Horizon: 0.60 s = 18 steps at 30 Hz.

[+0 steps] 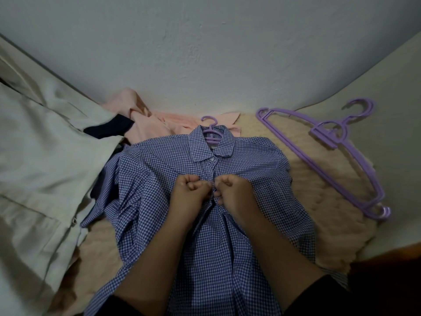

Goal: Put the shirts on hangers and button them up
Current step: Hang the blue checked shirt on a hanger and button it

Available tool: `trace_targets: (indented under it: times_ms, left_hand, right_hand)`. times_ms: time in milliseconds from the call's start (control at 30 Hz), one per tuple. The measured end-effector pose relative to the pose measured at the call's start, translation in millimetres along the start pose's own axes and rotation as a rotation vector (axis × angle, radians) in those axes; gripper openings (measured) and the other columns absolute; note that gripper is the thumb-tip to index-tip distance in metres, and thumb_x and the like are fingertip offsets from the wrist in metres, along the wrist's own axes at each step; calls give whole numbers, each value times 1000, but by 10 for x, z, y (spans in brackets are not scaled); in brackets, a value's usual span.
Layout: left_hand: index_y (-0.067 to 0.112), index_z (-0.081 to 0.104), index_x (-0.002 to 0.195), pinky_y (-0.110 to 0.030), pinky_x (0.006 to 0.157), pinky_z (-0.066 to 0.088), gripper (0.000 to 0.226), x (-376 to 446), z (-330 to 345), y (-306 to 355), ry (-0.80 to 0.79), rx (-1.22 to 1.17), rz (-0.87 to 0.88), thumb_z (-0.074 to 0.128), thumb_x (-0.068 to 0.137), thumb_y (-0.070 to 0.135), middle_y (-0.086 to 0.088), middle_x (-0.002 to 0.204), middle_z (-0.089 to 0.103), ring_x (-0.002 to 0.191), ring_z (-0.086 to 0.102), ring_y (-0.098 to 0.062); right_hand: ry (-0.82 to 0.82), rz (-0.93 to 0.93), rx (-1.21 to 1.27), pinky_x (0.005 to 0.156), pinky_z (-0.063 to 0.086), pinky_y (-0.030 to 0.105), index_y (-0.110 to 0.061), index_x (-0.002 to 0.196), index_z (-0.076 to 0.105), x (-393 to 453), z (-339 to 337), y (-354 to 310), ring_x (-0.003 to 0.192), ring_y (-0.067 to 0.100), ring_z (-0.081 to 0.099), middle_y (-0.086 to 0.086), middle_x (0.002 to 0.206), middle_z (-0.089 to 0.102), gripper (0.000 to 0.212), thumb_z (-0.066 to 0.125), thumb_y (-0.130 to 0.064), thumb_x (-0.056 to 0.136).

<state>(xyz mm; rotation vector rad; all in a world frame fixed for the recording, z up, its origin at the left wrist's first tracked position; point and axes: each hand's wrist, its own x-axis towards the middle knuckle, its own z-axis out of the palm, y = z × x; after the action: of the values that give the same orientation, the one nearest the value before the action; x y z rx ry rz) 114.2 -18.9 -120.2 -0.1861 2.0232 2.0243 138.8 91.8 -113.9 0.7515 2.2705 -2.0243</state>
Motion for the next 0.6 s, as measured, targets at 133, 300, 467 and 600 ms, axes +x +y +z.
trace_targets:
  times_ms: [133, 300, 467, 600]
  left_hand:
    - [15, 47, 100, -36, 81, 56, 31, -2, 2, -14, -8, 59, 28, 69, 82, 3, -10, 92, 71, 84, 69, -24]
    - [16, 46, 93, -15, 57, 51, 27, 4, 33, -45, 30, 189, 99, 68, 82, 4, -4, 80, 65, 60, 62, -1]
    - [19, 47, 94, -27, 70, 55, 31, 24, -13, -43, -12, 226, 71, 72, 80, 8, -6, 86, 71, 78, 70, -20]
    - [13, 50, 97, -35, 74, 56, 26, 72, -30, 30, -29, 207, -34, 70, 82, 7, -6, 84, 70, 76, 68, -21]
  right_hand:
    - [27, -170, -111, 65, 53, 26, -12, 108, 61, -13, -1, 55, 71, 14, 63, 3, 82, 66, 17, 51, -8, 94]
    - [-12, -316, -296, 79, 55, 33, -9, 109, 69, -12, -15, 72, 85, 18, 66, 6, 96, 71, 21, 56, -13, 92]
    - [2, -214, -226, 72, 56, 31, -3, 110, 66, 60, -29, 117, 71, 15, 64, 7, 87, 69, 22, 54, -8, 93]
    - [-19, -231, -176, 65, 54, 27, -12, 99, 65, 75, -55, 143, 65, 10, 62, -5, 75, 64, 14, 55, -6, 92]
